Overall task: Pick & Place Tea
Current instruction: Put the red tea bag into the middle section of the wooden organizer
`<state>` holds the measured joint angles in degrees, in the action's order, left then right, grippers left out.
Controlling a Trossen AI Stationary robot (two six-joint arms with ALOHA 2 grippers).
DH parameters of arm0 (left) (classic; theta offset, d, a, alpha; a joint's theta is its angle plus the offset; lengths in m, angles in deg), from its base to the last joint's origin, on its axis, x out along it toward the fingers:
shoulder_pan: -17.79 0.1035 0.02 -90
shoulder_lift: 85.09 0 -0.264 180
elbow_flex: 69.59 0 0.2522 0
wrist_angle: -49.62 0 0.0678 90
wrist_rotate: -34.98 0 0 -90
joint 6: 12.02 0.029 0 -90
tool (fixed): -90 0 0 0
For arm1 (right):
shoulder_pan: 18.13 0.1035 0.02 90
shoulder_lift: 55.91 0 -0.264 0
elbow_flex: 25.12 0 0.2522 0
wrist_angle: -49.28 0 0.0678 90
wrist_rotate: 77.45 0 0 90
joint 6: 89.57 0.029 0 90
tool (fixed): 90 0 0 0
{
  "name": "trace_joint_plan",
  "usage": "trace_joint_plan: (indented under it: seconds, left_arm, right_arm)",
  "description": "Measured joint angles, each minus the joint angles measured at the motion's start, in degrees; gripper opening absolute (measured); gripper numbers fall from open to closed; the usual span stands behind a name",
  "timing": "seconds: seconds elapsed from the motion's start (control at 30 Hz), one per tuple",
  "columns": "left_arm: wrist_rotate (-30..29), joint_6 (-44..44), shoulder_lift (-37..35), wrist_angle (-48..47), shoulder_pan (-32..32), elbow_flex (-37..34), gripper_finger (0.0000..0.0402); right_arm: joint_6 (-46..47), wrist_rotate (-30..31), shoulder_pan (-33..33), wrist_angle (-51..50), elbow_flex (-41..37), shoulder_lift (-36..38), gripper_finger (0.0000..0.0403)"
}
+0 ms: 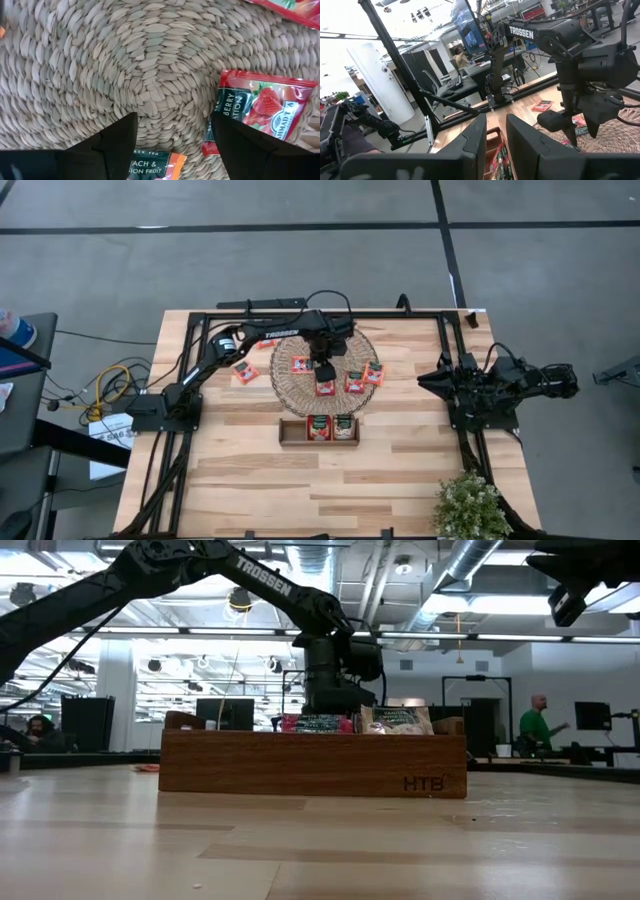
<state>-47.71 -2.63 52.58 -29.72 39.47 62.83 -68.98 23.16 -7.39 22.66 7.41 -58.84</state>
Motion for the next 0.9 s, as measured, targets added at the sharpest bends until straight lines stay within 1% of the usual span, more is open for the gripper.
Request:
trace_joint_plan:
  seconds: [0.23,0.47,0.67,0.9]
  left_arm:
    - [-2.9,0.1,0.3,0.2,-0.8,0.0,0.0245]
    - [-3.1,0.2,0.3,0.2,-1.1,0.0,0.0245]
    - [-3.0,0.0,0.0,0.1,-1.1,0.0,0.0245]
    - [0.1,-1.5,-0.7,-0.4,-1.1,0.1,0.0245]
  right_arm:
    - [0.0,0.0,0.0,0.0,0.0,0.0,0.0066]
    - [0.0,0.0,0.0,0.0,0.0,0.0,0.0066]
    - [0.0,0.0,0.0,0.0,0.0,0.0,0.0066]
    - [0.0,0.0,0.0,0.0,0.0,0.0,0.0066]
